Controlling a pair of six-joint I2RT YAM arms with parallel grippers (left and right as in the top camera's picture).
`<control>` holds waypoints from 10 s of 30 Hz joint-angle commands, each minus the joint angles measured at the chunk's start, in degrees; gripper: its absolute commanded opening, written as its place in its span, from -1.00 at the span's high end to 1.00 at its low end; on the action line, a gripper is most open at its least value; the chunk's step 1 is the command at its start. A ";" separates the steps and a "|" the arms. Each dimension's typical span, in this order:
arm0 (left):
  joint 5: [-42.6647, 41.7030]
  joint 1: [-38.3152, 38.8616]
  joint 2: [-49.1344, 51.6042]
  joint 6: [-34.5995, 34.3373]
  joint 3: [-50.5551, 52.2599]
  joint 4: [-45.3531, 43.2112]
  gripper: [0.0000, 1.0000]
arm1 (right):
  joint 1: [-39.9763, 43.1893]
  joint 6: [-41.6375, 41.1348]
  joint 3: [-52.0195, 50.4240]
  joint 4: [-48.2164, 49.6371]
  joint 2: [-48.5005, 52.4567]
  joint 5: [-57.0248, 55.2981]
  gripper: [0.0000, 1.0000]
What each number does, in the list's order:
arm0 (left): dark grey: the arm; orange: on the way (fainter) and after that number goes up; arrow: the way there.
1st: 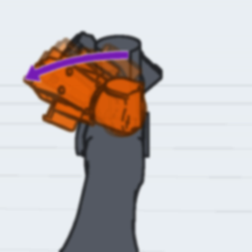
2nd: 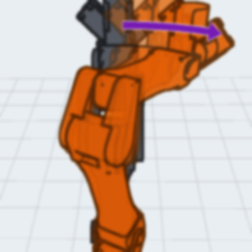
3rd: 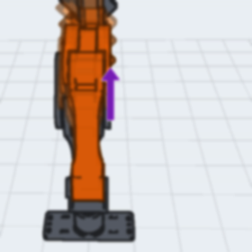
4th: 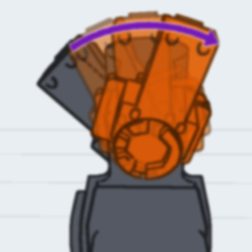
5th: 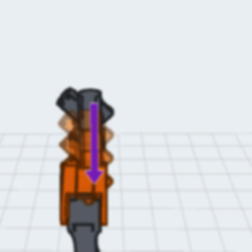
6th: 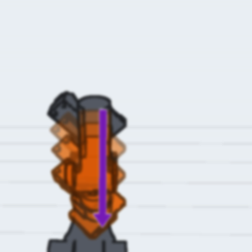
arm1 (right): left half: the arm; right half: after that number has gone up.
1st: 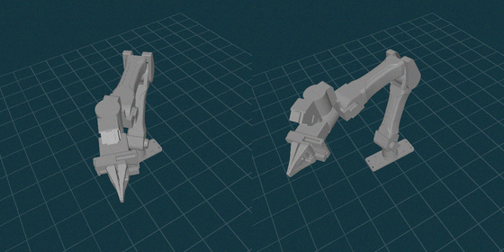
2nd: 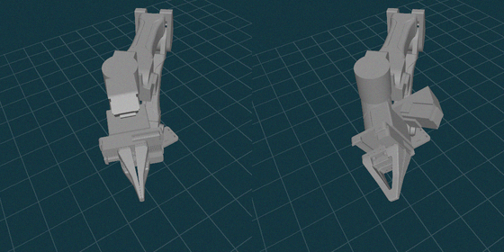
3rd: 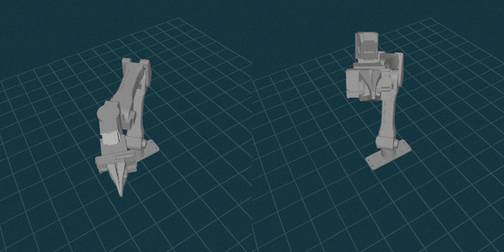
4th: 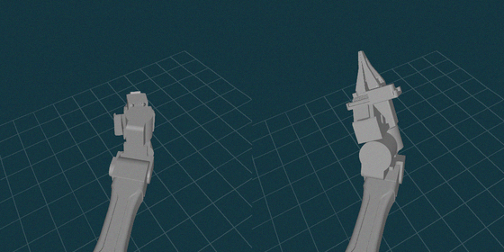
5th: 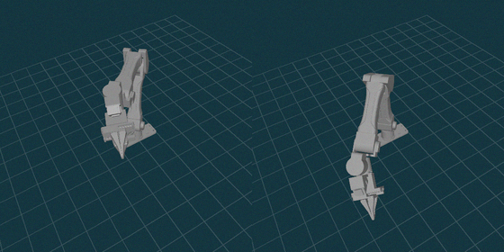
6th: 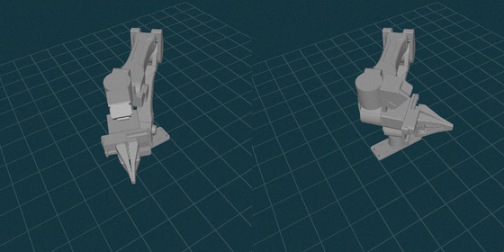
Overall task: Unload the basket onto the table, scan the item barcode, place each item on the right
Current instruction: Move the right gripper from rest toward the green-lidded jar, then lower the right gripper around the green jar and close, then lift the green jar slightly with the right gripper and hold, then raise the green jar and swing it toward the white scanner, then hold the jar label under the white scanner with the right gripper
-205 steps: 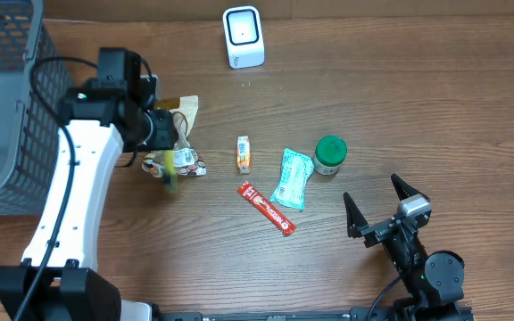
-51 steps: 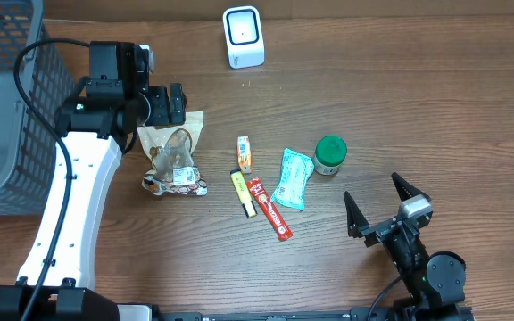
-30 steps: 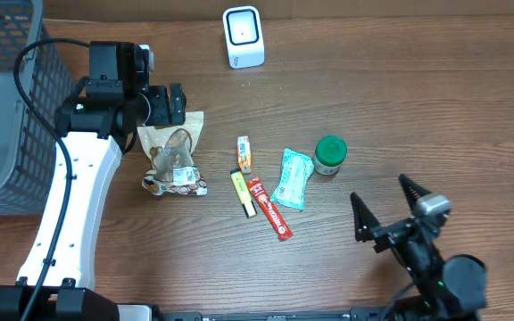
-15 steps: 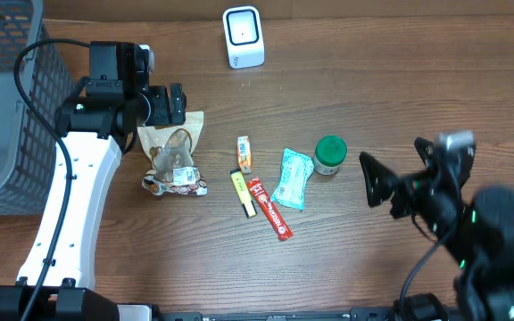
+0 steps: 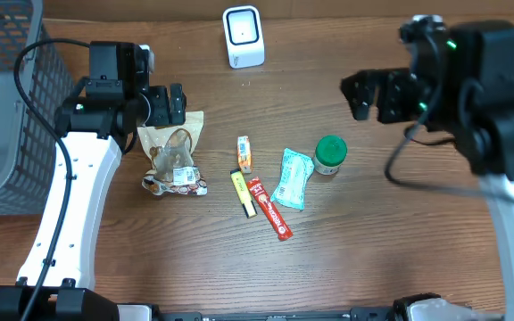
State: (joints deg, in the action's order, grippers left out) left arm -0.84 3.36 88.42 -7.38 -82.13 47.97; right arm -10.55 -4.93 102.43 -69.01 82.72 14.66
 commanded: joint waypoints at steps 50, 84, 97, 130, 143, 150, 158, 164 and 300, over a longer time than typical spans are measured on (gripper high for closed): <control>-0.22 0.04 0.37 -0.37 -0.33 -0.20 -1.00 | -1.42 -25.07 -19.19 7.58 21.92 -9.70 -1.00; -0.22 0.07 0.37 -0.37 -0.33 -0.20 -1.00 | -8.46 -25.07 -28.22 17.35 22.03 -17.62 -1.00; -0.22 0.07 0.39 -0.37 -0.33 -0.20 -1.00 | -6.38 -25.05 -28.61 17.25 22.03 -22.75 -0.72; -0.22 0.07 0.37 -0.37 -0.33 -0.20 -1.00 | -4.81 -22.71 -30.88 18.21 22.91 -18.84 -0.68; -0.22 0.07 0.39 -0.37 -0.33 -0.20 -1.00 | -4.81 -22.71 -33.97 21.51 22.91 -18.86 -0.68; -0.22 0.07 0.39 -0.37 -0.33 -0.20 -1.00 | -4.81 -22.71 -33.97 21.55 22.91 -18.82 -0.64; -0.22 0.07 0.39 -0.37 -0.33 -0.20 -1.00 | -4.81 -22.71 -33.97 20.76 22.91 -18.84 -0.59; -0.22 0.07 0.37 -0.37 -0.33 -0.17 -1.00 | -4.81 -22.71 -34.36 20.61 22.91 -18.84 -0.68; -0.22 0.04 0.37 -0.37 -0.33 -0.20 -1.00 | -14.16 -15.52 28.33 26.14 35.89 -10.99 0.93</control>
State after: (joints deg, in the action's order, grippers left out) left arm -0.82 3.36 88.42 -7.38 -82.13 47.97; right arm -25.08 -22.33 130.65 -44.53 114.89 8.29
